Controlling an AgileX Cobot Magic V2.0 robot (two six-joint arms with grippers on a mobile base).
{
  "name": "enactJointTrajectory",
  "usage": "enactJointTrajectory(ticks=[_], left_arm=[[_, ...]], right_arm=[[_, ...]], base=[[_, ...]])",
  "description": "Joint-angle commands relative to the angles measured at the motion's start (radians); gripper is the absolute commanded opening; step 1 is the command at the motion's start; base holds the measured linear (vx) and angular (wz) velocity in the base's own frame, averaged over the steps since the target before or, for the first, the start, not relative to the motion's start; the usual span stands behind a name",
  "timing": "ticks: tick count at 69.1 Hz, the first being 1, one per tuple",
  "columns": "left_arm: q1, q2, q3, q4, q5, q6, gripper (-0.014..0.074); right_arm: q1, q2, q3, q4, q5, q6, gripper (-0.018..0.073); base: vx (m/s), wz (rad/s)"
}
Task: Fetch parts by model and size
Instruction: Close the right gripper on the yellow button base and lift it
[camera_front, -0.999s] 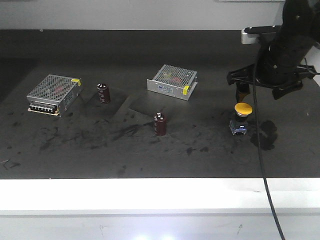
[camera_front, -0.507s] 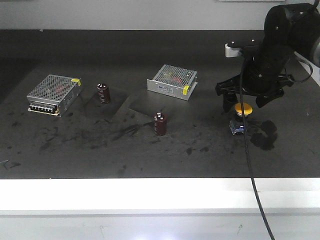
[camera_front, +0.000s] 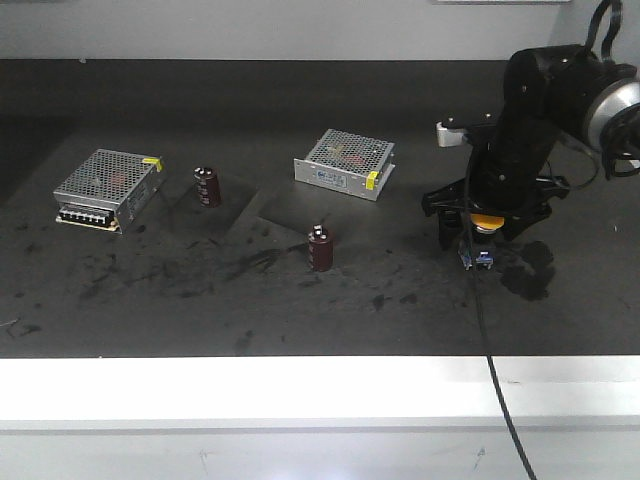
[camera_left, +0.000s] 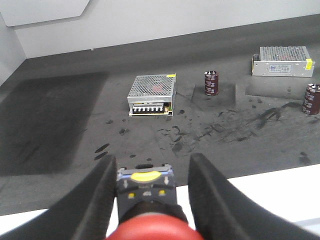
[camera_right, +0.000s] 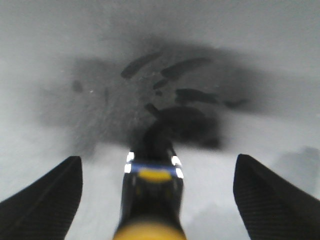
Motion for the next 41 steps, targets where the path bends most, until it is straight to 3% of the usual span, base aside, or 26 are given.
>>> enactJointTrajectory(ticks=[1, 10, 17, 25, 37, 41], left_arm=[[-0.005, 0.016, -0.019, 0.001, -0.072, -0.003, -0.0006], [-0.005, 0.016, -0.019, 0.001, -0.072, -0.003, -0.0006], [-0.005, 0.016, -0.019, 0.001, -0.072, -0.003, -0.0006], [-0.005, 0.016, -0.019, 0.001, -0.07, -0.003, -0.0006], [-0.005, 0.016, -0.019, 0.001, -0.068, -0.003, -0.0006], [-0.005, 0.016, -0.019, 0.001, -0.068, -0.003, -0.0006]], right_arm=[[-0.003, -0.048, -0.026, -0.002, 0.045, -0.007, 0.0578], [-0.003, -0.049, -0.026, 0.006, 0.045, -0.007, 0.0557], [-0.003, -0.049, -0.026, 0.033, 0.045, -0.007, 0.0486], [-0.003, -0.052, -0.026, 0.049, 0.045, -0.007, 0.0333], [-0.003, -0.087, -0.026, 0.013, 0.045, -0.008, 0.0015], [-0.003, -0.098, -0.026, -0.008, 0.045, -0.008, -0.0015]], base=[[0.0, 0.0], [0.0, 0.0], [0.0, 0.0], [0.0, 0.0], [0.0, 0.0], [0.0, 0.0]])
